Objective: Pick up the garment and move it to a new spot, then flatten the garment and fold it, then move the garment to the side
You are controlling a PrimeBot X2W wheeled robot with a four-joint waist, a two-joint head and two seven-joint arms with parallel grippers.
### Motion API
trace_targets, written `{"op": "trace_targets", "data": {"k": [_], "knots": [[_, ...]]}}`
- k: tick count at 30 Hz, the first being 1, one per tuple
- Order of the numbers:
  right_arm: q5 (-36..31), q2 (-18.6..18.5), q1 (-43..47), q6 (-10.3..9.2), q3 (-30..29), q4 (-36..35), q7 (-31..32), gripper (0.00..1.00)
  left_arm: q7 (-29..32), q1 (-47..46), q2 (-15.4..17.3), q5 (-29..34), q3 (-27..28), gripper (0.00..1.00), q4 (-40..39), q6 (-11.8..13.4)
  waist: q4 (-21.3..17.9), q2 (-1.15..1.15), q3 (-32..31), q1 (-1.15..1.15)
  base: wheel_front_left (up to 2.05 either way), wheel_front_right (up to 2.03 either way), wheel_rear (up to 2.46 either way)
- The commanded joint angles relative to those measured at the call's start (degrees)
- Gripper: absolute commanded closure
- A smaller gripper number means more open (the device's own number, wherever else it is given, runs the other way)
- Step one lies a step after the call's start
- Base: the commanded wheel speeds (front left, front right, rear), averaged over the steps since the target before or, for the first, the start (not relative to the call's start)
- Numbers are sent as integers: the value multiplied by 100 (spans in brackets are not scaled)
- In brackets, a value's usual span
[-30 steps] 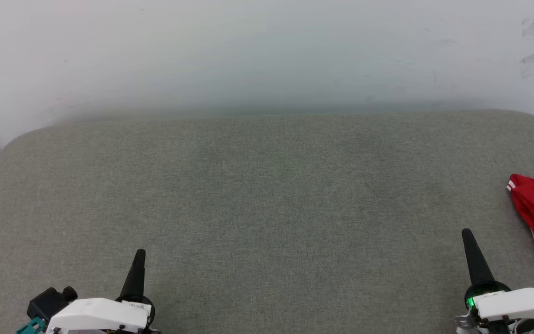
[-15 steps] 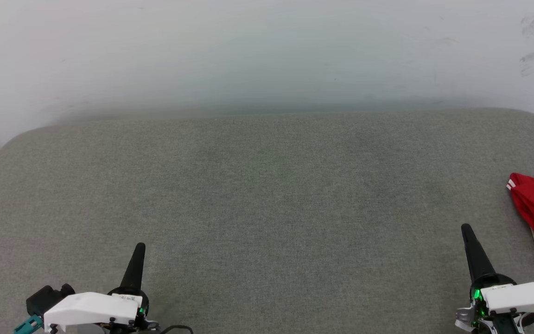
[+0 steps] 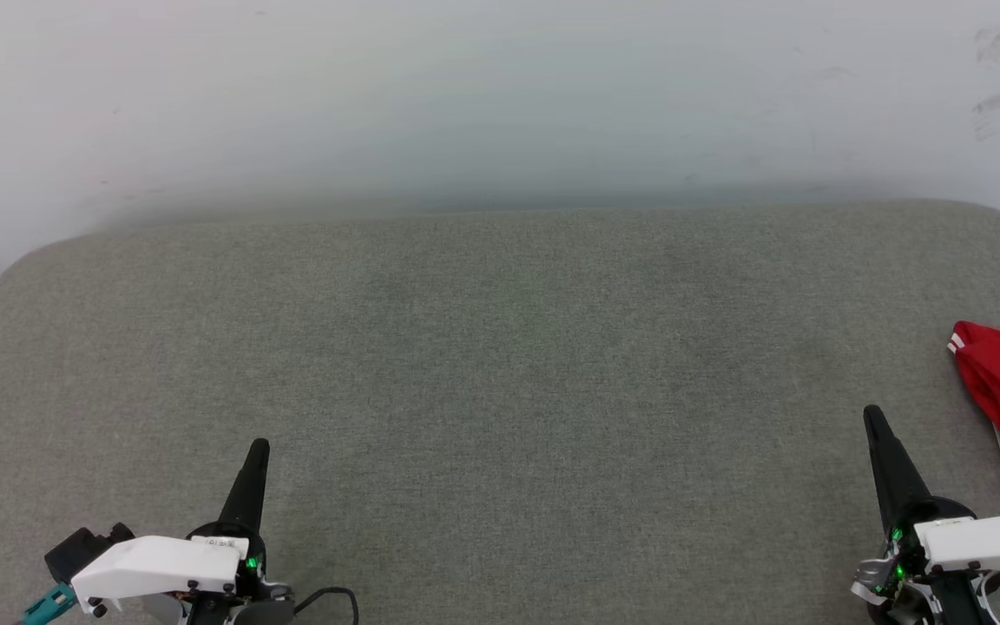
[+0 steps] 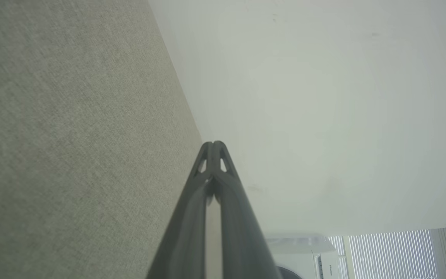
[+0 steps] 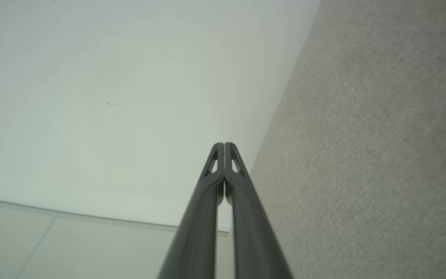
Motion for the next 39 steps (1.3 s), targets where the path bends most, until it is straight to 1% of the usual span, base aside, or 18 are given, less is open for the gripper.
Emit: {"op": "trace_targets", "data": {"k": [1, 27, 39], "knots": [[125, -16, -107, -1, -17, 6, 33, 100, 32, -118, 14, -117, 29, 100, 5, -51, -1, 0, 2, 0, 0, 0, 0], [1211, 25, -314, -2, -108, 174, 339, 100, 350, -369, -27, -1229, 200, 100, 204, -200, -23, 0, 41, 0, 0, 0, 0], [1175, 47, -310, -2, -134, 174, 373, 100, 368, -358, -52, -1181, 235, 100, 204, -195, -23, 0, 42, 0, 0, 0, 0]]}}
